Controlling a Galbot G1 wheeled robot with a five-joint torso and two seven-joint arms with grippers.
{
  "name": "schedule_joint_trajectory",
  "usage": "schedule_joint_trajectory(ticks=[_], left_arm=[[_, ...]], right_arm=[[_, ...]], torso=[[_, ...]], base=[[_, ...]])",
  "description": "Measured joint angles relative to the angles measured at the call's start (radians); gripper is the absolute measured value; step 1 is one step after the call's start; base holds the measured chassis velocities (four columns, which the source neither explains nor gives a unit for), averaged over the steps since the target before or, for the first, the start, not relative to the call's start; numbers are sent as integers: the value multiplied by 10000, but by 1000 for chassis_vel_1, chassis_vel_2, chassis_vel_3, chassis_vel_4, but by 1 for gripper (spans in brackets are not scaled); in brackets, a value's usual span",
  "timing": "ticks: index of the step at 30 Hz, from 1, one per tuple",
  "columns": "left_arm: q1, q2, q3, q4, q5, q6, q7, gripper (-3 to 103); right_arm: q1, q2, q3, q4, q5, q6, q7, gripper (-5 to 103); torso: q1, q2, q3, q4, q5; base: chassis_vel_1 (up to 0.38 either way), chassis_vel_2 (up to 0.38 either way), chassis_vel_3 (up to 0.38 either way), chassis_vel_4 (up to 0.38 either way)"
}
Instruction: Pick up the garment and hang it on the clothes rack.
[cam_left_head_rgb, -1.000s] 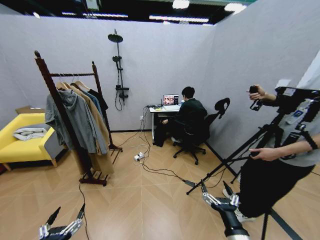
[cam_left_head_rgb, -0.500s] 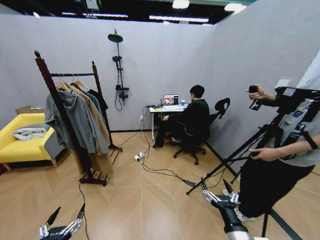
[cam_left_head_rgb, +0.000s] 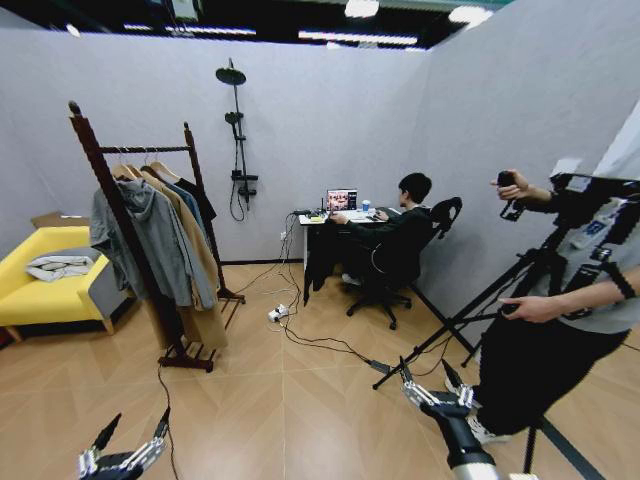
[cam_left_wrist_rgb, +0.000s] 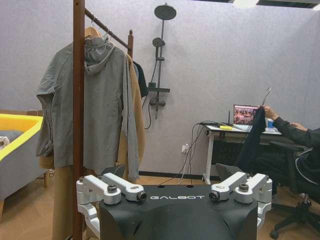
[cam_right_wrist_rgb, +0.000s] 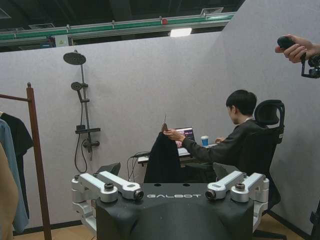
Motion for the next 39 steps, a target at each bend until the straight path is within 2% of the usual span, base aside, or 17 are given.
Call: schedule_joint_trajectory(ticks=[22, 34, 37, 39], left_arm=[[0, -1, 0, 0, 0, 0, 0, 100], [0, 0, 0, 1, 0, 0, -2, 100], [0, -1, 0, 0, 0, 0, 5, 100], [0, -1, 0, 0, 0, 0, 0, 100]], right_arm=[[-235, 107, 24, -123, -107, 433, -230, 100], [257, 119, -41, 166, -63, 19, -98, 100], [328, 121, -57, 166, -65, -36, -64, 100], [368, 132, -41, 191, -40, -67, -17, 100]], torso=[[-2, 2, -1, 0, 1], [2, -2, 0, 0, -4], [2, -3, 2, 0, 6], [2, -2, 1, 1, -3]], base=[[-6, 7, 8, -8], [-171, 180, 184, -191], [-262, 256, 261, -268], [-254, 262, 293, -270]])
